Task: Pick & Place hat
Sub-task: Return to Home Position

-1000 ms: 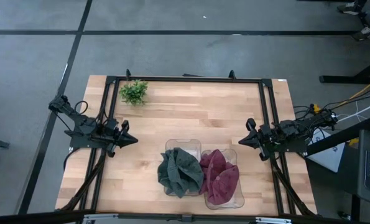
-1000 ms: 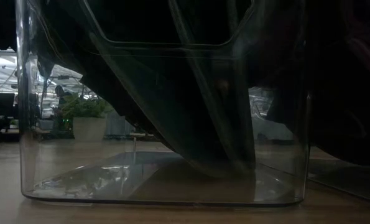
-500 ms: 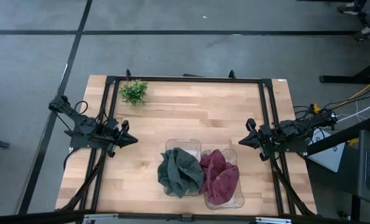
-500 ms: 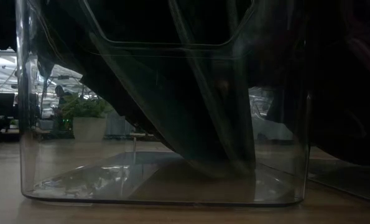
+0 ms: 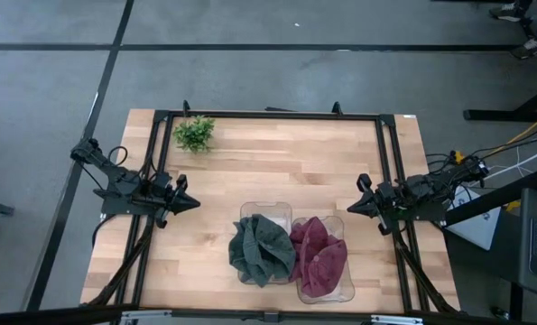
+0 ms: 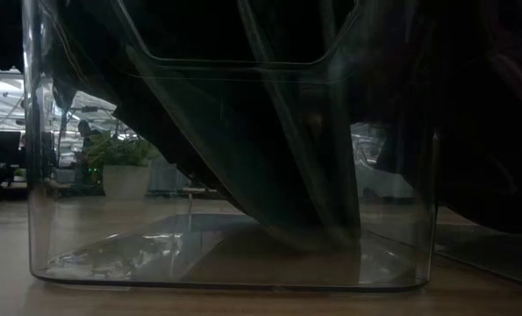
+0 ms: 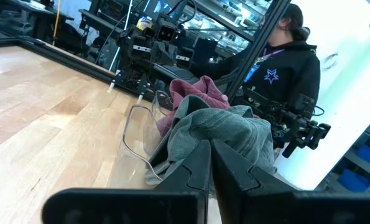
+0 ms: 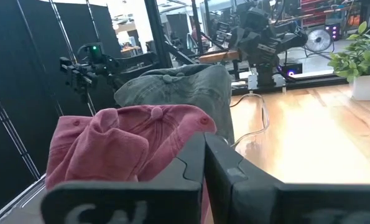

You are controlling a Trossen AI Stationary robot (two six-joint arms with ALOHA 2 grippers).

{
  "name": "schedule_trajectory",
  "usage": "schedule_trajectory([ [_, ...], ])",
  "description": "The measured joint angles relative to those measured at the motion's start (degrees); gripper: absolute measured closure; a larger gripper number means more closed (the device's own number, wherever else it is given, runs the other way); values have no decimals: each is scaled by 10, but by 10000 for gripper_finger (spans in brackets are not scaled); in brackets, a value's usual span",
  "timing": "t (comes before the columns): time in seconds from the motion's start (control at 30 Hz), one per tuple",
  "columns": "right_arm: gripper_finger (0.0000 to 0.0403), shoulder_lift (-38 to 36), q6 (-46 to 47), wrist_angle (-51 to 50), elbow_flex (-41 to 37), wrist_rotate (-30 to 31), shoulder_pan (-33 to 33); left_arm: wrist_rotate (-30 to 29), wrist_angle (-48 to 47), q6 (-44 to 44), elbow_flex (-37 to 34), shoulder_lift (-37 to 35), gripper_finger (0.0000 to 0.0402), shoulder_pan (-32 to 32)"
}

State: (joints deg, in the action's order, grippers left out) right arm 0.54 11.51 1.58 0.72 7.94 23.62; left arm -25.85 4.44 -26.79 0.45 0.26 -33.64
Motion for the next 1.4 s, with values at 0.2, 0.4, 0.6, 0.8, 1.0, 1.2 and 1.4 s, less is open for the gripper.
schedule_trajectory([
  [0.2, 395, 0, 0, 0, 0, 0, 0, 0, 0, 0, 0, 0, 391, 0],
  [0.4, 395, 0, 0, 0, 0, 0, 0, 0, 0, 0, 0, 0, 392, 0],
  [0.6, 395, 0, 0, 0, 0, 0, 0, 0, 0, 0, 0, 0, 389, 0],
  [0.8, 395, 0, 0, 0, 0, 0, 0, 0, 0, 0, 0, 0, 391, 0],
  [1.0, 395, 0, 0, 0, 0, 0, 0, 0, 0, 0, 0, 0, 388, 0],
  [1.2, 395, 0, 0, 0, 0, 0, 0, 0, 0, 0, 0, 0, 393, 0],
  [1.4, 395, 0, 0, 0, 0, 0, 0, 0, 0, 0, 0, 0, 389, 0],
])
